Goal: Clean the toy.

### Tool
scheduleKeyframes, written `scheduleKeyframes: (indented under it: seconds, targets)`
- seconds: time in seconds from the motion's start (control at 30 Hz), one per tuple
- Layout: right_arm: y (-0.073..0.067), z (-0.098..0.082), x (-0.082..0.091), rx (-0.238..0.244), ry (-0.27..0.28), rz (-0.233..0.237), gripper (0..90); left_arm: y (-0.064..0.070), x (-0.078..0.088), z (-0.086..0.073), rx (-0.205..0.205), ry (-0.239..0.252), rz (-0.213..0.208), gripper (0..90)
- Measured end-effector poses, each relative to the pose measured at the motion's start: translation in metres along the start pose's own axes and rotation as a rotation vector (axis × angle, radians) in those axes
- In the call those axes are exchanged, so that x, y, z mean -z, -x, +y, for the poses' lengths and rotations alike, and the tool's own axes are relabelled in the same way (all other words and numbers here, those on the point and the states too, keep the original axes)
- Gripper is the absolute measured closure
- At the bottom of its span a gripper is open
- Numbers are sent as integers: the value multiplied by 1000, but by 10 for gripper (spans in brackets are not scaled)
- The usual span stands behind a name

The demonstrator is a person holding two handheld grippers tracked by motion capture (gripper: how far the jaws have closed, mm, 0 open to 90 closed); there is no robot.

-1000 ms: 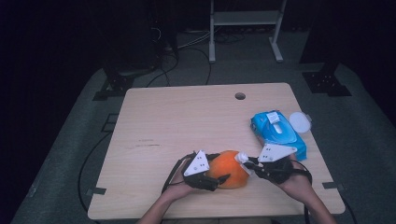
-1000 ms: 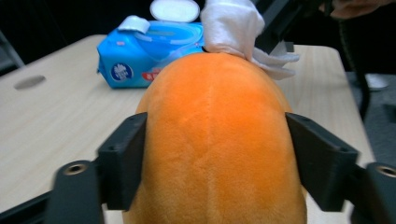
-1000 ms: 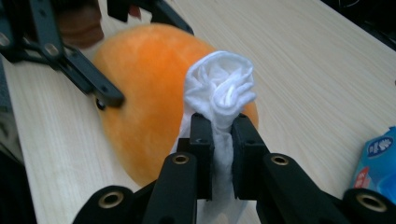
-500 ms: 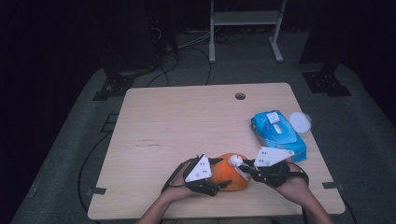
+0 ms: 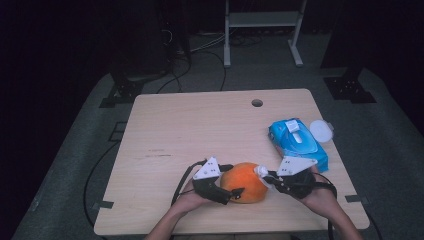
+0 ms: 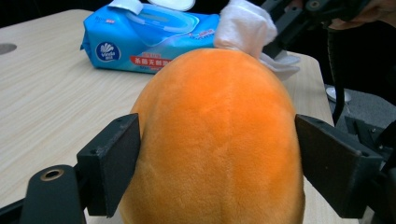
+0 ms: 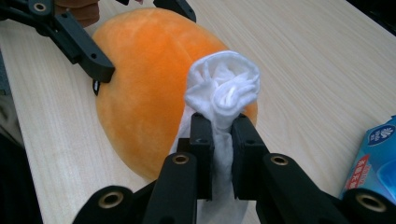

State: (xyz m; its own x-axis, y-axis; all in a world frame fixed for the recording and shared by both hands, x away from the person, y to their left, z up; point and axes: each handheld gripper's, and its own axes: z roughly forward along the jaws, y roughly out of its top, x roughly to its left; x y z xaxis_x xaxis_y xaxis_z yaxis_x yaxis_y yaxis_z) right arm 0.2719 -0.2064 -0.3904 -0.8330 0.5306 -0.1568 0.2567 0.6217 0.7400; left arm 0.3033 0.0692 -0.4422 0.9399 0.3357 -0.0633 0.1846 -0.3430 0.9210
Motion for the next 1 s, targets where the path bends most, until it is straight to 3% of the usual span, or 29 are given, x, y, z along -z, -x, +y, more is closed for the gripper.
scheduleKeyframes:
  seconds: [0.1,0.23,0.37,0.57,0.67,0.83,1.0]
  targets:
    - [0,0,-1,-5,-1,4,803,-3,0,0,36,-20,5,101]
    - [1,-2,-1,-13,3,16,803,-3,0,-1,46,-28,-14,128]
    - [1,-2,0,-12,4,9,803,2,0,1,-7,-23,15,214]
    - [0,0,6,-16,33,2,802,7,-1,2,-48,-4,27,226]
    - [-4,5,6,-14,60,15,801,13,-3,4,-93,0,36,233]
    - [-20,19,3,1,112,59,800,25,-8,7,-173,-12,37,233]
    - [-42,32,-7,59,110,86,797,34,-11,8,-232,-22,27,231]
